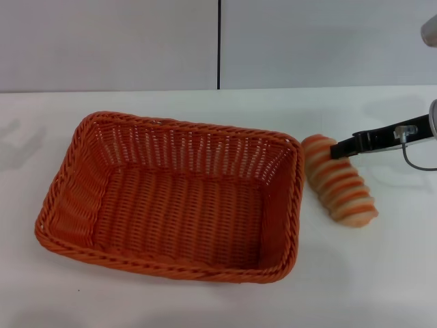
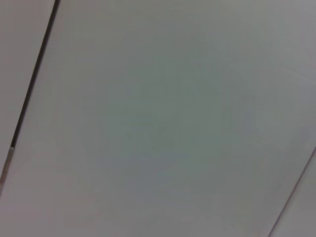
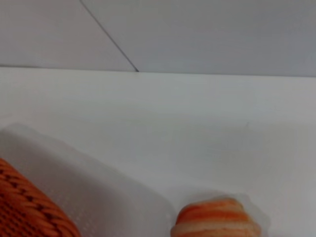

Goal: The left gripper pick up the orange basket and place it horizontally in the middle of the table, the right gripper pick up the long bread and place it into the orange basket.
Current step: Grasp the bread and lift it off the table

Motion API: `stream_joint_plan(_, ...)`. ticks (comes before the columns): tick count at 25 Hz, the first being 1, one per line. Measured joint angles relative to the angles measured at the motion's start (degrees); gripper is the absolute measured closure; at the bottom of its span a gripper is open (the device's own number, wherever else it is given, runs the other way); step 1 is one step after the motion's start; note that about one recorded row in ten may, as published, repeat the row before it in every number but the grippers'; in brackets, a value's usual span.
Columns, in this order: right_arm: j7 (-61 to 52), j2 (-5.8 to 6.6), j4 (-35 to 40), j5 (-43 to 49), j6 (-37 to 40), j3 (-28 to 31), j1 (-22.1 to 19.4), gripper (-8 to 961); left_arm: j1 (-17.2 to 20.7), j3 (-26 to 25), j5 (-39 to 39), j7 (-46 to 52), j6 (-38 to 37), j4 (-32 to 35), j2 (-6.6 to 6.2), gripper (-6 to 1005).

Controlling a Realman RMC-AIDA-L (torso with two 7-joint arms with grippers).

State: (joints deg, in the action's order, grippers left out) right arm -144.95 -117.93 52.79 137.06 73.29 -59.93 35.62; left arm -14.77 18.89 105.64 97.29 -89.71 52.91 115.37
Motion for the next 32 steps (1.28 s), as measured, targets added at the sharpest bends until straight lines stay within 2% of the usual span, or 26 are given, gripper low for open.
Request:
stream_joint_plan(11,1.6,0.0,0.5,-1.1,-0.4,1.2,-0.6,742,0.1,0.0,0.0,0.1,0.1,0.0,0.03,342)
stream_joint_plan(16,0.8,0.08,6.5,-1.2,2.0,1.2,-1.8,880,0.1,0.0,0.0,0.1,0.0,0.0,0.03,342)
stream_joint_plan(17,-0.4,0.07,10.4,-1.0,3.3,1.2,-2.6,909,0.1,0.0,0.0,0.1,0.0,0.0,0.03,342)
stream_joint_plan(23,-1.7,0.21,15.0,-0.7,4.8,2.2,-3.6,949,0.1,-0.1,0.0,0.2,-0.1,0.0,0.0,342)
stream_joint_plan(32,-1.7,0.93,7.9,2.0,5.0,3.5,-1.8,896,0.1,0.0,0.0,0.2,0.2,0.0,-0.06,342)
